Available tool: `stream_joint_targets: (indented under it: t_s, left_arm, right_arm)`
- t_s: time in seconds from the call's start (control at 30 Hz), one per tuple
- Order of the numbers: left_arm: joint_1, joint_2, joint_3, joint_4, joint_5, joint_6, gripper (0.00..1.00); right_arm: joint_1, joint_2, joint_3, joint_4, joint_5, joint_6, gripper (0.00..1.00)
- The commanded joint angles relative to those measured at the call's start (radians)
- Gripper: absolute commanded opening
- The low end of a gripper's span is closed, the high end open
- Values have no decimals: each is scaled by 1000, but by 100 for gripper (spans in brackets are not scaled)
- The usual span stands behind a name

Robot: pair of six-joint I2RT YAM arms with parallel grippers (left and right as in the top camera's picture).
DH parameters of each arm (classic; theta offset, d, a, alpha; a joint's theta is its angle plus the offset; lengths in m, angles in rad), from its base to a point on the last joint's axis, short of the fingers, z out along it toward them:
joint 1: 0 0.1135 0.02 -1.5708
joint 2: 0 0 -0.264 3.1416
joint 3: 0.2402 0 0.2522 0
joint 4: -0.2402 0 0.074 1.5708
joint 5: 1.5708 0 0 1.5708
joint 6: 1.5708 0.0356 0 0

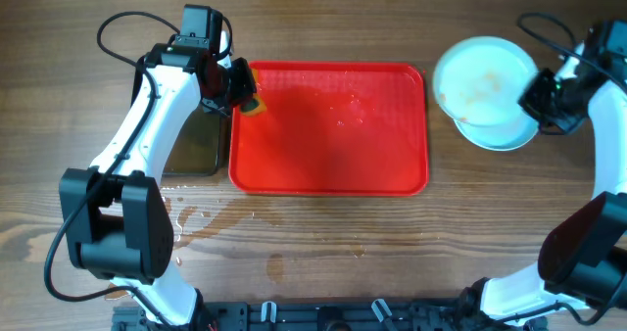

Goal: Clean dirty plates on tray and stack at the side
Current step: 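Carry the plate right and stack it on the cleaned plates, then drop the sponge into the black water tray with left gripper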

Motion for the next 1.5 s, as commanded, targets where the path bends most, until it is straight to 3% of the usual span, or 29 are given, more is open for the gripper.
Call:
stream_joint_targets:
  t_s: [0.0, 0.23, 0.27, 0.4, 0.57, 0.63, 0.73, 0.93, 1.07, 1.2, 1.33, 1.47]
  left_arm:
    - [-5, -3, 10, 3, -3, -13, 5]
    - [-5, -3, 10, 3, -3, -13, 5]
    - [-5, -3, 10, 3, -3, -13, 5]
    - [0, -7, 13, 2, -2, 20, 4]
    - [38, -81, 56, -94, -27, 44, 4]
    - [70, -142, 60, -168, -119, 43, 4]
    - [113, -158, 56, -256, -282, 43, 4]
    - [198, -98, -51, -113, -316, 9, 10]
    - [219, -25, -83, -30, -316, -6, 11]
    - [219, 10, -82, -14, -316, -6, 33]
    - [219, -48, -16, -68, -256, 24, 41]
    - [182, -220, 71, -133, -206, 89, 51]
  right_arm:
    - [-42, -8, -92, 49, 98, 45, 4]
    - [-55, -4, -265, 253, 124, 94, 4]
    - [-55, -4, -269, 274, 128, 95, 9]
    - [-55, -4, -257, 319, 106, 119, 44]
    - [-46, -32, -94, 204, -124, 8, 50]
    - [2, -64, -20, 162, -244, -42, 59]
    - [106, -81, -13, 163, -254, -41, 66]
    - [364, -68, -16, 201, -165, -29, 70]
    - [448, -68, -16, 200, -150, -12, 72]
    - [462, -68, -16, 183, -150, -15, 72]
    - [462, -84, -2, 175, -150, -34, 72]
    - [462, -143, 74, 130, -150, -62, 75]
